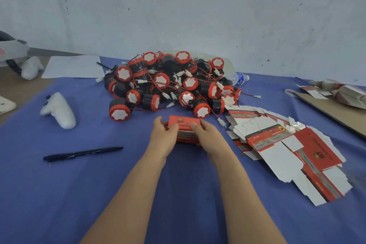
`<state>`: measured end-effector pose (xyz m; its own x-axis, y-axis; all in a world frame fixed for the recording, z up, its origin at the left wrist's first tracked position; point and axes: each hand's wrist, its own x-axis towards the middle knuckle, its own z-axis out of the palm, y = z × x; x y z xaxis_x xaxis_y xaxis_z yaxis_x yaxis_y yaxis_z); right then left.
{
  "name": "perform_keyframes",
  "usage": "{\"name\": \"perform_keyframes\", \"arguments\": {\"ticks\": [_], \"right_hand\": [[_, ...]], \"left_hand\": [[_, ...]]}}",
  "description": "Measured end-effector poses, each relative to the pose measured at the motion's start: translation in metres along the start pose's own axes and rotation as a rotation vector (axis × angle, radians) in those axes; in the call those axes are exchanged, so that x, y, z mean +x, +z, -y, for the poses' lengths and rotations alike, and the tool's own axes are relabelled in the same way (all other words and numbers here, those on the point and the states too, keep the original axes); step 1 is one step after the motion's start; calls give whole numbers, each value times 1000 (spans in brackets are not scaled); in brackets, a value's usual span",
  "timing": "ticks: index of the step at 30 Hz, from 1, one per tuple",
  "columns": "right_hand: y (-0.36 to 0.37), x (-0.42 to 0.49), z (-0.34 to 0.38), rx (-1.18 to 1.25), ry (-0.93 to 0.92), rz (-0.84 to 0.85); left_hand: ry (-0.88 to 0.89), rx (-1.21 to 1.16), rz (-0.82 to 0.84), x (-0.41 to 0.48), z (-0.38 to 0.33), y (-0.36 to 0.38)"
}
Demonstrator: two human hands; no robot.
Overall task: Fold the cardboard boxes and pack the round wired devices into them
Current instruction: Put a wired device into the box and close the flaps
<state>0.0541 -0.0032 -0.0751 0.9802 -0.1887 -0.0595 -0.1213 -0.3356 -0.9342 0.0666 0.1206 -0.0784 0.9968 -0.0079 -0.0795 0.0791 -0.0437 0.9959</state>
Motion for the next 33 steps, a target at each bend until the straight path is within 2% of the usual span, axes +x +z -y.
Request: {"name": "perform_keyframes", "arguments": {"ticks": [4,9,11,14,18,20,23,26,28,30,33], "right_hand": [[0,-1,2,10,-9,14],[4,0,0,-74,-35,-25],[5,-3,2,-48,-26,-39],[8,-17,9,71,-45,-41],[-14,-50,22,298,-157,-148],[-52,-76,31,355,-235,-297],[-137,-132,46,405,-293,-618],[-235,-208,52,283,-252,-1002],[-293,-269,46,70,-151,-1229],[-337,-332,31,-138,47,-1393],[-369,-402,7,-331,435,-1507]], "left_hand": [[-17,39,-50,2,1,4],[147,294,-100,2,8,6],[121,252,-108,1,5,9],[80,52,-66,-10,-6,10],[229,-159,7,-38,-33,23],[311,-269,103,-60,-56,52],[346,-419,357,-108,-103,128],[340,-421,550,-181,-141,230],[364,-320,709,-245,-155,289],[398,-149,944,-309,-155,337],[460,210,1274,-382,-140,377]]}}
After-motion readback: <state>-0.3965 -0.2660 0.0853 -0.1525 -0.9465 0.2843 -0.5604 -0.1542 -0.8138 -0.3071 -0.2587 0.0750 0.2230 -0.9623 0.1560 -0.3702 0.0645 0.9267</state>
